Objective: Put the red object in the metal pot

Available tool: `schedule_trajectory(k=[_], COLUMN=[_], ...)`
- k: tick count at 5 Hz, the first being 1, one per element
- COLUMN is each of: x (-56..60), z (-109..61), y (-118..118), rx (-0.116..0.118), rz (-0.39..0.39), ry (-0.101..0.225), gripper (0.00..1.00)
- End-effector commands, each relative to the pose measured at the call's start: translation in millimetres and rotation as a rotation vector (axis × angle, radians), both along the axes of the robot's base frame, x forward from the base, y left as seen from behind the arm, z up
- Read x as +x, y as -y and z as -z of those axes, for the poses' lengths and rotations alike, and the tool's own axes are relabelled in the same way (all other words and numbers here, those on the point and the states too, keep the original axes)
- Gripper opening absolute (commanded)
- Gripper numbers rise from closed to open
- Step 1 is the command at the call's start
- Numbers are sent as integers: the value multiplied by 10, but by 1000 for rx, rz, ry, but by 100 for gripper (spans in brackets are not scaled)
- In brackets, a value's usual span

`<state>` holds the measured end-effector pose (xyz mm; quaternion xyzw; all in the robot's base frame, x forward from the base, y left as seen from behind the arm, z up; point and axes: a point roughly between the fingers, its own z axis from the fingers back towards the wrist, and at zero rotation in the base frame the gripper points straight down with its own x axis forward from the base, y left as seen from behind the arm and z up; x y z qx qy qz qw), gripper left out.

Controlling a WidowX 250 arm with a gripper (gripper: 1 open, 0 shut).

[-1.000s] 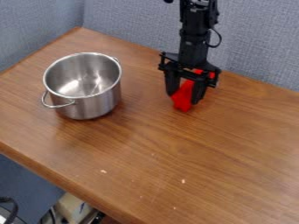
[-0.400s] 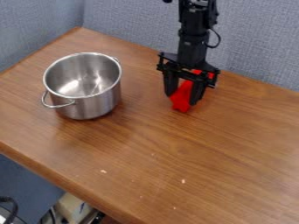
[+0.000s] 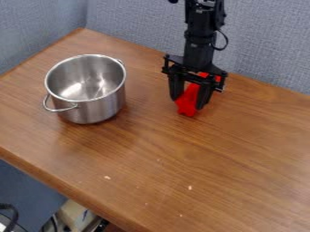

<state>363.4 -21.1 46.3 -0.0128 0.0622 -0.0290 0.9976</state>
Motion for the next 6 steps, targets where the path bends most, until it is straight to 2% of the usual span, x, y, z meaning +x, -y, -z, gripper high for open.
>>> schedule_trajectory(k=[1,6], x=[55,37], z=[-367,-439], y=[-72,-122], rx=[2,5], rz=[-20,-43], ry=[101,119], gripper=[0,0])
